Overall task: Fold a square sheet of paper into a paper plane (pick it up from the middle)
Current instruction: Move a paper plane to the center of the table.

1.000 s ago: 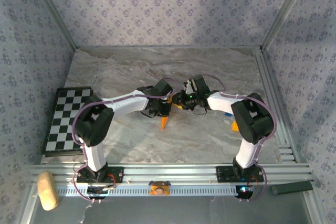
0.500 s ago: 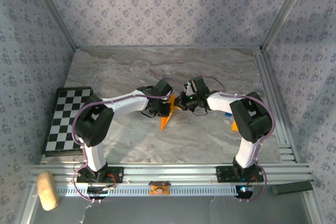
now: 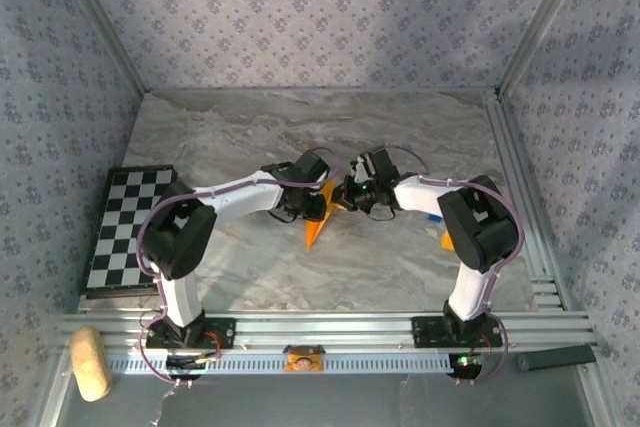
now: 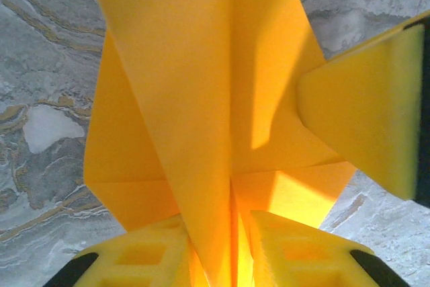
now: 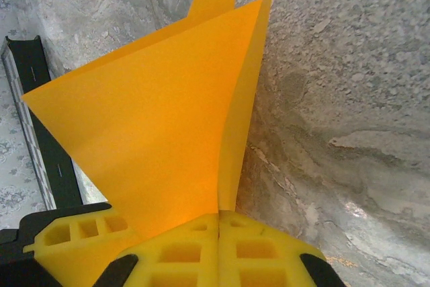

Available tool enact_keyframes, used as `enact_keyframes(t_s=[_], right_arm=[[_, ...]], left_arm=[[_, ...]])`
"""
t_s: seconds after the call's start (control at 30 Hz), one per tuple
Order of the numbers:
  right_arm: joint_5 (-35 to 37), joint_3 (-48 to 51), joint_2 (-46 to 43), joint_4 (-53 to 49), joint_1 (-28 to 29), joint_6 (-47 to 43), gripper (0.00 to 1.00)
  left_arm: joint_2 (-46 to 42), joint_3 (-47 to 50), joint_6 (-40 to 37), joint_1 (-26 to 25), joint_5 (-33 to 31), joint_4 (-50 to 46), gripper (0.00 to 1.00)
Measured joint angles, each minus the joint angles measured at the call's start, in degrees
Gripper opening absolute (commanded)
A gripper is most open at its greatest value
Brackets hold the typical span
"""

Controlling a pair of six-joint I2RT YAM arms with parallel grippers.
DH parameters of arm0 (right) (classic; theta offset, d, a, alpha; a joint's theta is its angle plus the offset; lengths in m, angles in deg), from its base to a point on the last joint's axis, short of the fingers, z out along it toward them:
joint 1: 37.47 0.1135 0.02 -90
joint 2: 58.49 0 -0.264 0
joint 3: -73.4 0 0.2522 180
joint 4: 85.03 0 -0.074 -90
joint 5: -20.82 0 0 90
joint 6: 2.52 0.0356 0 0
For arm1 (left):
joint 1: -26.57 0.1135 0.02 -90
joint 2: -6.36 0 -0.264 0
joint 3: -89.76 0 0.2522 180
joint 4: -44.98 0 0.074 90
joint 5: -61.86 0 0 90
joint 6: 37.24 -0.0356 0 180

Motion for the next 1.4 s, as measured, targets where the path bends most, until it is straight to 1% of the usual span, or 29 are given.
enact_keyframes(t_s=[0.2, 0.7, 1.03, 1.4], right_arm=[[0.0, 0.0, 0.0, 0.0, 0.0, 0.0, 0.01], [0.0, 0.1, 0.0, 0.0, -0.1, 0.0, 0.01], [0.0, 0.1, 0.0, 0.0, -0.3, 0.0, 0.00], [0.0, 0.2, 0.0, 0.0, -0.5, 0.0, 0.00]], left_arm=[[0.0, 0.0, -1.1, 0.0, -0.9, 0.0, 0.32], [0.0, 0.0, -1.6, -0.1, -1.7, -0.2, 0.35], [0.0, 0.1, 0.1, -0.5, -1.6, -0.2, 0.33], [0.0, 0.7, 1.4, -0.5, -0.1, -0.2, 0.28]])
